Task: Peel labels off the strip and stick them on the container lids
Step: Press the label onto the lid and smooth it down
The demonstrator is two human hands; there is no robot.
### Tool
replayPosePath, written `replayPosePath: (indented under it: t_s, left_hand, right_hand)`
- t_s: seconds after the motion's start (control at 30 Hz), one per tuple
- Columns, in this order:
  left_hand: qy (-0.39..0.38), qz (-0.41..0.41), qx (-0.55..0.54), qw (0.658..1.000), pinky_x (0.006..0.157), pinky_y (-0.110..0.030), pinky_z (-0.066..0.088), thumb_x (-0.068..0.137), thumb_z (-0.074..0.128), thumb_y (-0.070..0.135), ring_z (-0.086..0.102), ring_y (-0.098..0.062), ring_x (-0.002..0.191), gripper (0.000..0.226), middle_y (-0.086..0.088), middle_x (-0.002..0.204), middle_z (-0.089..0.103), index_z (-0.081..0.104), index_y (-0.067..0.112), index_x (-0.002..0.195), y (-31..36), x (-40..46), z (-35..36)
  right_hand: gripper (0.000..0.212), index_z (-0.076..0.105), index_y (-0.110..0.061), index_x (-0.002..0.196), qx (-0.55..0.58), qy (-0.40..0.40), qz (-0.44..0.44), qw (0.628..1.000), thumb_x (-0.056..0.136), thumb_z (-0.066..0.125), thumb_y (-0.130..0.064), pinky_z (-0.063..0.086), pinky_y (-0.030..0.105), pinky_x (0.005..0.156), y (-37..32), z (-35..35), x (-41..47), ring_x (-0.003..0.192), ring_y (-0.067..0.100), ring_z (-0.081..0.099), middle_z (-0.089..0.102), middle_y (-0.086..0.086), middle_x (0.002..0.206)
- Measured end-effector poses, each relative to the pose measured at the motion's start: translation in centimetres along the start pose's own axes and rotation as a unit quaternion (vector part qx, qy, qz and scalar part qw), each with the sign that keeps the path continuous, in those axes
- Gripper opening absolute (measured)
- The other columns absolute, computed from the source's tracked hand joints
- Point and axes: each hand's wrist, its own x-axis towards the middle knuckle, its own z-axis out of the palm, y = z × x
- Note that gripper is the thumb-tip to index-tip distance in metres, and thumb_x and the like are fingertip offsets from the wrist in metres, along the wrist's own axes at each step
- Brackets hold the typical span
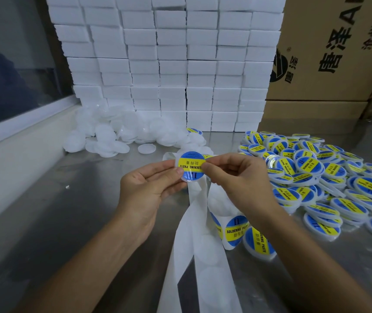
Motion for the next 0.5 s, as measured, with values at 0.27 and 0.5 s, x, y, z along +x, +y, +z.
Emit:
replayPosePath:
  t_s: [0.27, 0.5]
  left_hand:
    - [-0.003, 0.044, 0.055, 0.998, 0.068, -0.028, 0.059, 0.070, 0.076, 0.001, 0.074, -0.026, 0.075, 0.014, -0.015, 0.083, 0.076, 0.077, 0.014, 0.075, -0.18, -0.36, 0.20]
    - [-0.064, 0.047, 0.031, 0.996, 0.071, -0.028, 0.058, 0.052, 0.080, 0.016, 0.073, -0.023, 0.076, 0.021, -0.012, 0.082, 0.075, 0.077, 0.021, 0.072, 0.08, -0.84, 0.65]
  right_hand:
    - [0.004, 0.075, -0.018, 0.081, -0.138, 0.027, -0.082, 0.987, 0.081, 0.077, -0.015, 0.056, 0.022, 0.062, 0.79, 0.31, -0.39, 0.064, 0.011, 0.067, 0.072, -0.008, 0.071]
    - [0.032, 0.072, -0.026, 0.100, -0.241, 0.060, -0.160, 0.955, 0.078, 0.073, -0.048, 0.050, 0.018, 0.061, 0.73, 0.90, -0.79, 0.069, 0.003, 0.064, 0.065, -0.013, 0.095]
